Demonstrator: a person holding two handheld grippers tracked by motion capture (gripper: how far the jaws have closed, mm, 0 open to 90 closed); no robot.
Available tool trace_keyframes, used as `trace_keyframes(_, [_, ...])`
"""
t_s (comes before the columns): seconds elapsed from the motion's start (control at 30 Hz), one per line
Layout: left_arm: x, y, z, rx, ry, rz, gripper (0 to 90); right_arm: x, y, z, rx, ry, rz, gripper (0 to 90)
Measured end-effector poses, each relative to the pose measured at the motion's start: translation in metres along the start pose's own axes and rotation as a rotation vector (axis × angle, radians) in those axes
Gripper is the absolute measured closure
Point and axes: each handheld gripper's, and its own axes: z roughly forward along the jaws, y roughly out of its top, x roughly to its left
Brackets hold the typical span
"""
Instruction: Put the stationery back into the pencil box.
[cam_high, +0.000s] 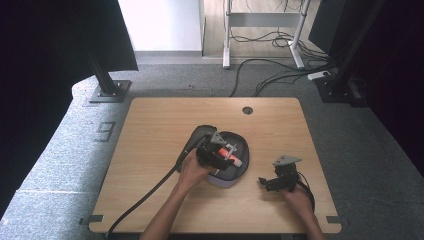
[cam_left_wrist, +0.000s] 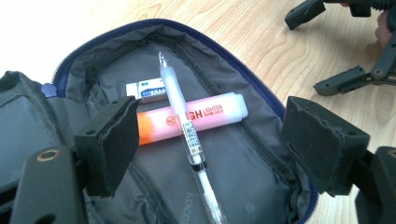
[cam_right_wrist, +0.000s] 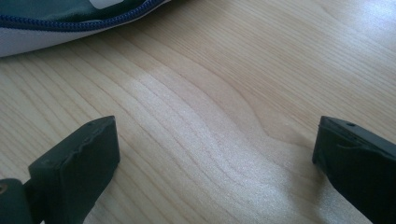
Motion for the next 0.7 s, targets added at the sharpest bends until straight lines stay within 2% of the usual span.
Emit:
trace_keyframes(0.23, [0.001, -0.005, -0.014, -0.038, -0.016, -0.022, 17.1, 0.000, 0.000, 0.000, 0.000, 0.000, 0.000, 0.3])
trace_keyframes(0.4, [0.002, -0.008, -0.023, -0.041, -0.002, -0.015, 15.2, 0.000, 0.000, -0.001, 0.000, 0.000, 0.000, 0.4])
trace_keyframes(0.7, [0.006, -0.018, -0.037, -0.053, 0.008, -0.030, 13.8, 0.000, -0.001, -0.001, 0.000, 0.002, 0.000, 0.4])
